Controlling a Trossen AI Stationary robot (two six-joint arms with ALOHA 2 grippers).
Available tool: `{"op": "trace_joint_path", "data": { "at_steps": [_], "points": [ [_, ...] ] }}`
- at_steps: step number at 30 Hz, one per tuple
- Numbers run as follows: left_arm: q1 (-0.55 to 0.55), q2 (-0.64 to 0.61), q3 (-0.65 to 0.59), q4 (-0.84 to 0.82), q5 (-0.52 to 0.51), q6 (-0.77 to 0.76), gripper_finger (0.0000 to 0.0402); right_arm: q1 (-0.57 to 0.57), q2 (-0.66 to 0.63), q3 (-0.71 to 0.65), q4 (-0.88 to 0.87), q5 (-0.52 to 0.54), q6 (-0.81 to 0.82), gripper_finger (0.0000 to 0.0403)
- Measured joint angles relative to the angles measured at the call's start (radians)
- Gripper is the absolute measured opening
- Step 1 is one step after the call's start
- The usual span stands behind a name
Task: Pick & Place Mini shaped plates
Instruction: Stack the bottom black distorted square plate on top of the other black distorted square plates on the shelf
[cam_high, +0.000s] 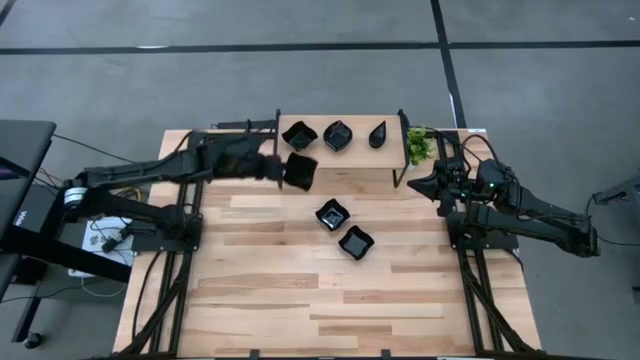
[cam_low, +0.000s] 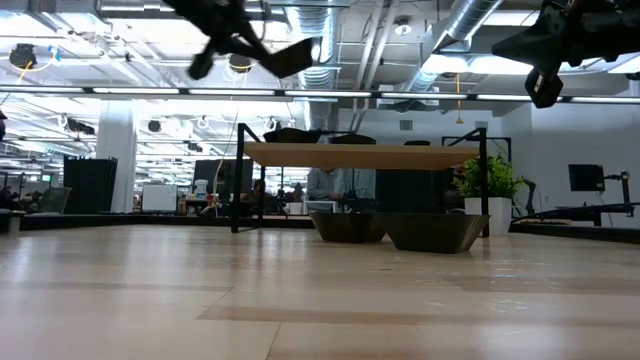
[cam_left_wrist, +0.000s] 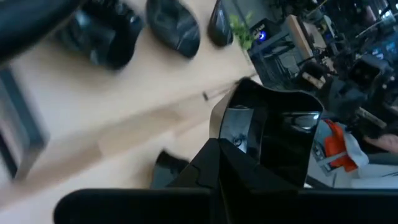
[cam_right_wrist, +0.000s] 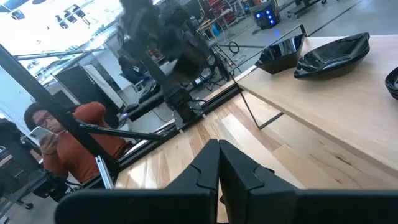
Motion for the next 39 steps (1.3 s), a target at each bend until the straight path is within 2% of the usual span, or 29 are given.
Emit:
{"op": "trace_joint_path", "data": {
  "at_steps": [7, 13, 18, 27, 31, 35, 39],
  "points": [
    [0.177, 0.211, 0.243, -0.024, 0.141, 0.145, 0.0003, 0.000, 0.000, 0.000, 0.000, 0.000, 0.000, 0.0001],
    [0.325, 0.342, 0.443, -0.197, 0.247, 0.272, 0.0003, 0.001, 0.000, 0.000, -0.008, 0.000, 0.000, 0.0001],
    [0.421, 0.417, 0.555, -0.302, 0.317, 0.400, 0.0003, 0.001, 0.000, 0.000, -0.009, 0.000, -0.001, 0.0001],
    [0.525, 0.487, 0.593, -0.386, 0.467, 0.586, 0.0003, 0.000, 0.000, 0.000, -0.027, 0.000, 0.000, 0.0001],
    [0.549, 0.512, 0.593, -0.389, 0.476, 0.648, 0.0003, 0.001, 0.000, 0.000, -0.027, 0.000, 0.000, 0.0001],
    [0.565, 0.530, 0.593, -0.404, 0.537, 0.678, 0.0003, 0.001, 0.000, 0.000, -0.027, 0.000, 0.000, 0.0001],
    [0.575, 0.530, 0.593, -0.415, 0.533, 0.698, 0.0003, 0.000, 0.000, 0.000, -0.026, 0.000, 0.000, 0.0001]
  ]
}}
